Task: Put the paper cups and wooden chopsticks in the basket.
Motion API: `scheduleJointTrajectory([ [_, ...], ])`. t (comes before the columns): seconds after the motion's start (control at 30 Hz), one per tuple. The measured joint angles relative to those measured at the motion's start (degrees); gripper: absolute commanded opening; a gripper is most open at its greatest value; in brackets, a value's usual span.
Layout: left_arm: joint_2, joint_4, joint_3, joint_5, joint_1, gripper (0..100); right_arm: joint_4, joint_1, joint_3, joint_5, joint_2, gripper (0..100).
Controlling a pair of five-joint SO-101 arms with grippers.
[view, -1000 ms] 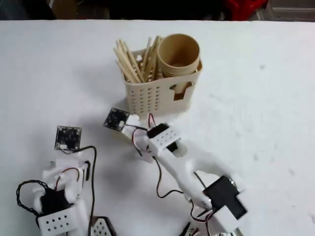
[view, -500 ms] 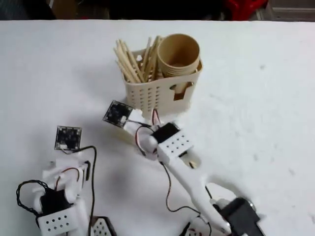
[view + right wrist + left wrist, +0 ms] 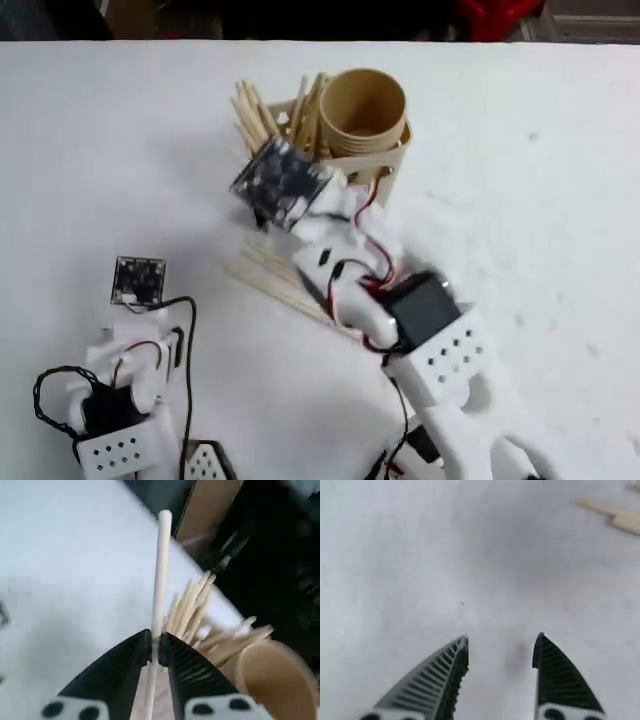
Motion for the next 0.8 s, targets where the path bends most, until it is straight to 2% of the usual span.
scheduleJointTrajectory([
  [0.2, 0.0, 0.0, 0.0, 0.0, 0.0, 22, -12.75, 0.62, -17.49, -0.09, 16.79, 1.7],
  [0.33, 0.0, 0.0, 0.0, 0.0, 0.0, 22, -16.26, 2.64, -24.26, -0.09, 28.4, 1.7],
  [0.4, 0.0, 0.0, 0.0, 0.0, 0.0, 22, -18.29, 4.13, -24.62, -2.02, 31.3, 1.7],
  [0.6, 0.0, 0.0, 0.0, 0.0, 0.0, 22, -22.33, 9.05, -20.57, -14.51, 30.15, 1.7],
  [0.8, 0.0, 0.0, 0.0, 0.0, 0.0, 22, -24.09, 9.05, -9.93, -16.26, 25.14, 1.7],
])
